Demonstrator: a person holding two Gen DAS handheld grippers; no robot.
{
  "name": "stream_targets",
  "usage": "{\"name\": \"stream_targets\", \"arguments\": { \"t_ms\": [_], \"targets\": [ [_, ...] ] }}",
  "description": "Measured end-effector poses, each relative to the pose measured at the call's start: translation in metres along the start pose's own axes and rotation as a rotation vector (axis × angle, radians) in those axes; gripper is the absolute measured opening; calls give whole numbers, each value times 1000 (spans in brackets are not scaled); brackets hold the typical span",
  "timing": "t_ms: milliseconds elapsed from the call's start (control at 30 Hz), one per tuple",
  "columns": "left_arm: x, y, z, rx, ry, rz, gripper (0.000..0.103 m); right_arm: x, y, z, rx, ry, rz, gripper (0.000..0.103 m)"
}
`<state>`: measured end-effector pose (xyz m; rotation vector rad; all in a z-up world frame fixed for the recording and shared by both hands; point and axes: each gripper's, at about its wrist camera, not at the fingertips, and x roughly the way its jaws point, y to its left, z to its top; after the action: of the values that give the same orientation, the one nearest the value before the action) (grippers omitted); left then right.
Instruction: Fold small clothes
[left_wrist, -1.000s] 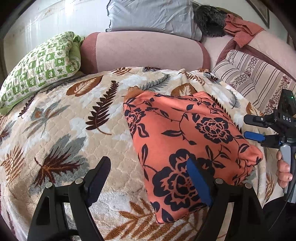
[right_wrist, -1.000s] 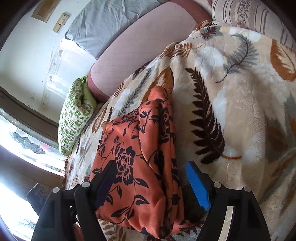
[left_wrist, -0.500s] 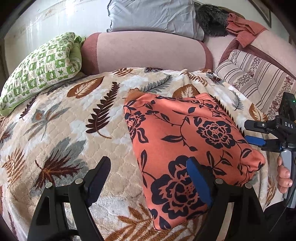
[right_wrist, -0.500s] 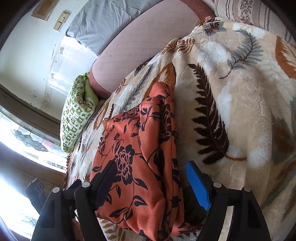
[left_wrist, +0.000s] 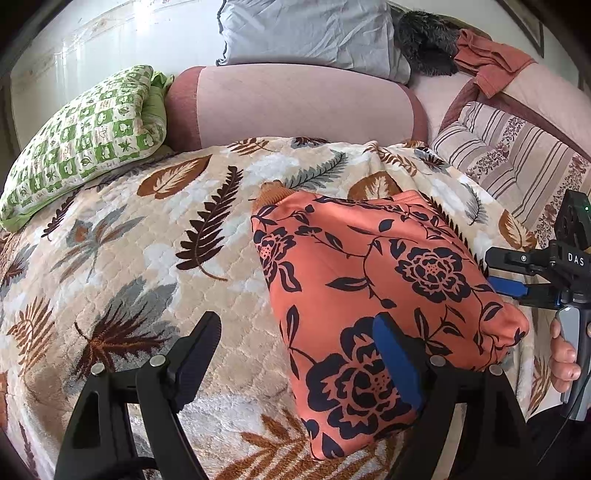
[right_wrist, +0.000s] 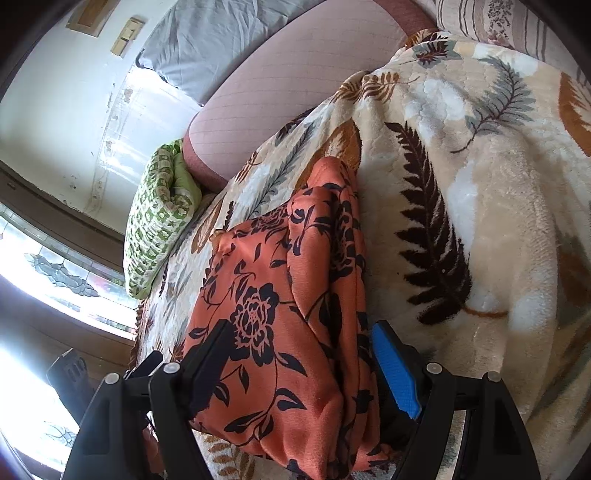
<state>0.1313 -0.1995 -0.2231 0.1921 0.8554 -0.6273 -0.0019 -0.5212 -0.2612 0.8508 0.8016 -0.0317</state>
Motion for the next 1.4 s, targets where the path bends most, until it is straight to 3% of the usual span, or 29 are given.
{"name": "stream_targets", "arguments": {
  "t_ms": [200,467,533,1000,1400],
  "targets": [
    [4,8,20,-2,0,-2,85,3,2,1,-4,13,14,80],
    [55,30,20,-114,132,-140,85,10,-7,7,9,31,-11,80],
    [58,30,18,-114,132,-165,85,11,-10,9,15,32,-13,80],
    [54,3,17,10,103,-121,85,40,2,3,-9,105,-17,80],
    [62,0,16,12,116,-128,85,52,-6,5,24,129,-27,79]
  ]
}}
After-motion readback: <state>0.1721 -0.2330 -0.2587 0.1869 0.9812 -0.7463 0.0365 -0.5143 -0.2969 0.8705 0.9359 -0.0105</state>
